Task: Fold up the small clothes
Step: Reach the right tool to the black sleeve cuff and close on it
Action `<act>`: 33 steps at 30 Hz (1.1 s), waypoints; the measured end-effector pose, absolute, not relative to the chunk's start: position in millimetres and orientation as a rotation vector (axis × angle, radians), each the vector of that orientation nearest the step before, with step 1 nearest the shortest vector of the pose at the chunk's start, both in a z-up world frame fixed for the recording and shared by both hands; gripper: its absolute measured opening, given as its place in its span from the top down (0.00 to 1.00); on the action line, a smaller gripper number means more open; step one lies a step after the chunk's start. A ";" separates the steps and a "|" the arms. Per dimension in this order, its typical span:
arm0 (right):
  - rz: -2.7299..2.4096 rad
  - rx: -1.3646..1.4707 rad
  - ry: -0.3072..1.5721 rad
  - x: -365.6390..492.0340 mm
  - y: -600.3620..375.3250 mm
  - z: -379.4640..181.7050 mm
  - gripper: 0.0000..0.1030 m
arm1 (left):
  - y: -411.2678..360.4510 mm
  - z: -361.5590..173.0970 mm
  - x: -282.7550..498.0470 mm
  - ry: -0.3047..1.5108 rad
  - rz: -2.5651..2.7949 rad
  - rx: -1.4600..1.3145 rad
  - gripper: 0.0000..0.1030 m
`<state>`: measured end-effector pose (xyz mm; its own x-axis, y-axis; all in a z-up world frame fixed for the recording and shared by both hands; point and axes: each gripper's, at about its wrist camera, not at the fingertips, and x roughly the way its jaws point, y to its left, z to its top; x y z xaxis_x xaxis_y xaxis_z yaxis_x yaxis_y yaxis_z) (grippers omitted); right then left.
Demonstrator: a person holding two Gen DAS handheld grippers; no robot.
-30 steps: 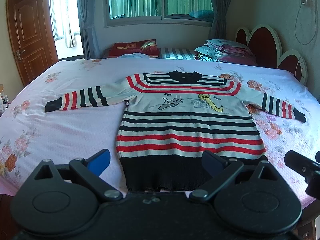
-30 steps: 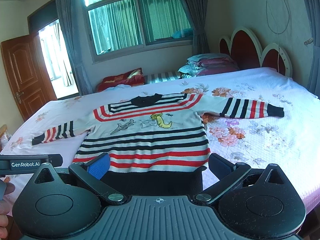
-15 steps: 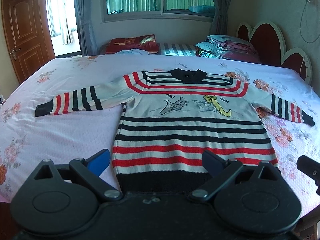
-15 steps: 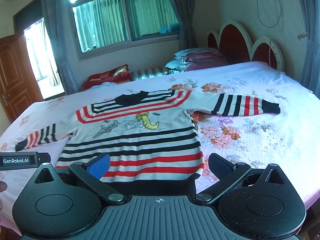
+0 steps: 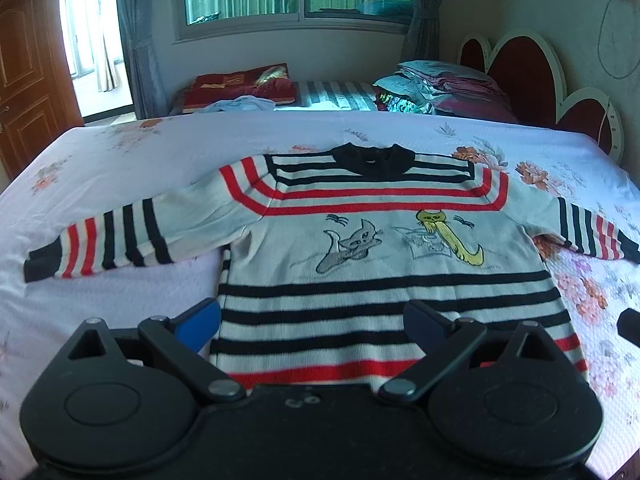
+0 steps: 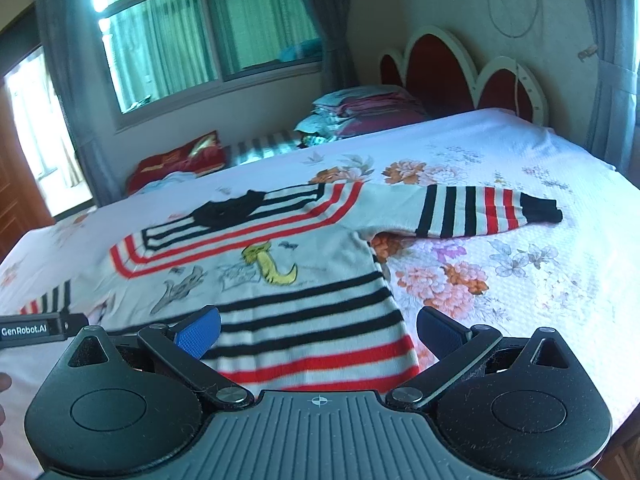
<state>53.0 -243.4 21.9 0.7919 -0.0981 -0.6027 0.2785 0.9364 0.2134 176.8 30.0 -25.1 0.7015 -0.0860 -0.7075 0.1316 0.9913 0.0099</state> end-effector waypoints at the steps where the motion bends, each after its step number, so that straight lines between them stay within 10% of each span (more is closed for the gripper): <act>1: -0.216 0.301 0.625 58.3 -243.2 22.4 0.00 | 30.7 -26.7 184.5 0.787 -0.126 0.065 0.05; 28: -0.356 0.350 0.670 176.5 -396.0 -30.3 0.01 | -26.0 -83.4 317.2 0.823 -0.092 0.046 0.05; 33: -0.418 0.385 0.735 190.4 -454.4 -59.1 0.21 | -55.3 -98.0 335.4 0.824 -0.087 0.069 0.05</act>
